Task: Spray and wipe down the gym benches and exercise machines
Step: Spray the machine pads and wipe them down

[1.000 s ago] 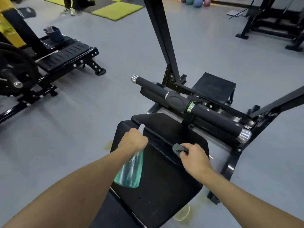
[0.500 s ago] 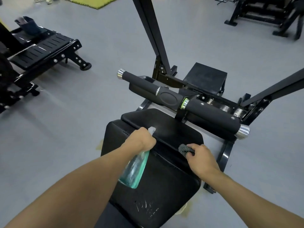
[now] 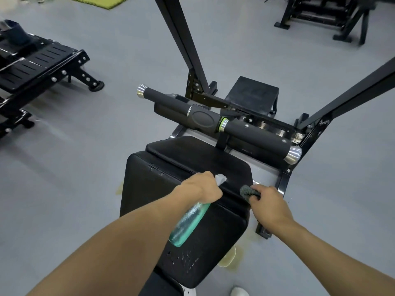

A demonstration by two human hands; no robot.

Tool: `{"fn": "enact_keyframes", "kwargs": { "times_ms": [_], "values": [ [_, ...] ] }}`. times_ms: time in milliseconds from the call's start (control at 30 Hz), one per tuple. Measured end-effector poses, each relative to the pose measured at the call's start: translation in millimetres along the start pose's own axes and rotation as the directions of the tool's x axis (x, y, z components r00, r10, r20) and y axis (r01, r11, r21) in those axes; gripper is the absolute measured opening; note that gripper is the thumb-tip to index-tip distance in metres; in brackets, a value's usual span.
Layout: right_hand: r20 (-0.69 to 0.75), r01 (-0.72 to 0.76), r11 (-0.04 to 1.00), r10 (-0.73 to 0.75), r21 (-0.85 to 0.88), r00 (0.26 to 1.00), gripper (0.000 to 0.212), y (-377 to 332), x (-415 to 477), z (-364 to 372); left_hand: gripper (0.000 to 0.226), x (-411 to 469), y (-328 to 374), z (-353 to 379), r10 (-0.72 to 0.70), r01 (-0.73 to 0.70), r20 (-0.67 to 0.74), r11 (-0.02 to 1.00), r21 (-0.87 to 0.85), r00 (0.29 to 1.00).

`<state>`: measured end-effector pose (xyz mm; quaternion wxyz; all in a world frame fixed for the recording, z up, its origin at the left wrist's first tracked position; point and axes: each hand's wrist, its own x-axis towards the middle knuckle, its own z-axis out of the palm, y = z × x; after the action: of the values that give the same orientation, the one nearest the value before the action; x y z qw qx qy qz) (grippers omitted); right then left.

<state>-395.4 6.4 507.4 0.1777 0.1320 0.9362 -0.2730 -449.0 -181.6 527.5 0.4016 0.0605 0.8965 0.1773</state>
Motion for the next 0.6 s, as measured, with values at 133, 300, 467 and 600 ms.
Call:
{"fn": "enact_keyframes", "kwargs": {
  "times_ms": [133,300,467,600],
  "values": [
    [-0.011,0.001,1.000,-0.001,-0.003,1.000,0.032,5,-9,-4,0.065,-6,2,8,0.007,-0.008,0.048,1.000,0.026,0.999],
    [0.004,0.006,1.000,-0.006,0.017,1.000,0.038,-4,-20,4,0.064,-26,-28,10,-0.019,0.016,-0.043,0.998,-0.058,0.999],
    [0.053,0.043,0.999,-0.045,0.030,0.998,0.039,-29,-30,18,0.065,-47,-64,12,-0.062,0.071,-0.160,0.996,0.054,0.985],
    [0.086,0.105,0.994,-0.104,-0.012,0.991,0.039,-51,-31,29,0.059,-62,-109,13,-0.199,0.145,-0.376,0.975,-0.167,0.905]
  ]
}}
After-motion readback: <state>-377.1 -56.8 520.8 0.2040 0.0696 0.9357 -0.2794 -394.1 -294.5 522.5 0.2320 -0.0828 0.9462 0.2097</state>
